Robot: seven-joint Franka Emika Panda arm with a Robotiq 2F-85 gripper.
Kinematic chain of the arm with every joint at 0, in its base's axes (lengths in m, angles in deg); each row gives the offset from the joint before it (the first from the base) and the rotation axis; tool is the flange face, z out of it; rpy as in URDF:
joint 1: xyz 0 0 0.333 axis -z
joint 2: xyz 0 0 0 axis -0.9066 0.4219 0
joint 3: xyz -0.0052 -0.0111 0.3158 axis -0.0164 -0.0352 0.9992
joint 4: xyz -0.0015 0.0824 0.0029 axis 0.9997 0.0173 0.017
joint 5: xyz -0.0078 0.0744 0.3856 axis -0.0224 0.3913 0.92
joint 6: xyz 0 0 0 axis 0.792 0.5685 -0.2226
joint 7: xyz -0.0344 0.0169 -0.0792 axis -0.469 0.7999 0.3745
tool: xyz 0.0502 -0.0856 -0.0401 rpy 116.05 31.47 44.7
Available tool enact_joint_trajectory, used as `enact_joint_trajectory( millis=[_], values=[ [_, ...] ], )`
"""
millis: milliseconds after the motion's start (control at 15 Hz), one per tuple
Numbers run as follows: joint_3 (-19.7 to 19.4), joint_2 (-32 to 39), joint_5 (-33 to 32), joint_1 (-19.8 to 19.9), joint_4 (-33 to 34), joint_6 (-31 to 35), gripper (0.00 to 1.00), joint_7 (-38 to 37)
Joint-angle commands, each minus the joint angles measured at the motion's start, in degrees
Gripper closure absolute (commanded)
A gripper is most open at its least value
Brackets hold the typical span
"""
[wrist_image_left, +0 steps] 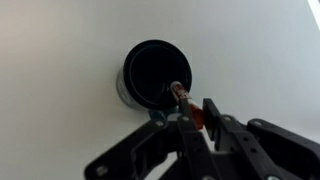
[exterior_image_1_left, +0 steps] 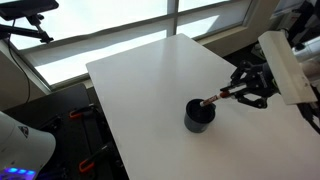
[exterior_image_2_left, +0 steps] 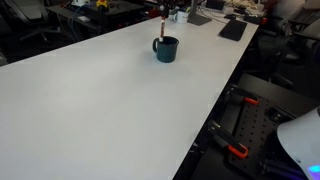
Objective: Remove the marker from the mug
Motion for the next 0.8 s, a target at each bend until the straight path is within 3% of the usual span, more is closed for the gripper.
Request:
enact_joint_trajectory(
  millis=[0, 333, 733],
  values=[
    [-0.50, -7.17, -0.54, -0.78, -8.84, 4.64, 0.95, 1.54],
    [-0.93, -11.12, -0.69, -0.38, -13.88, 9.34, 0.95, 1.14],
    [-3.56, -9.82, -0.70, 0.24, -14.15, 10.48, 0.95, 0.86]
  ],
)
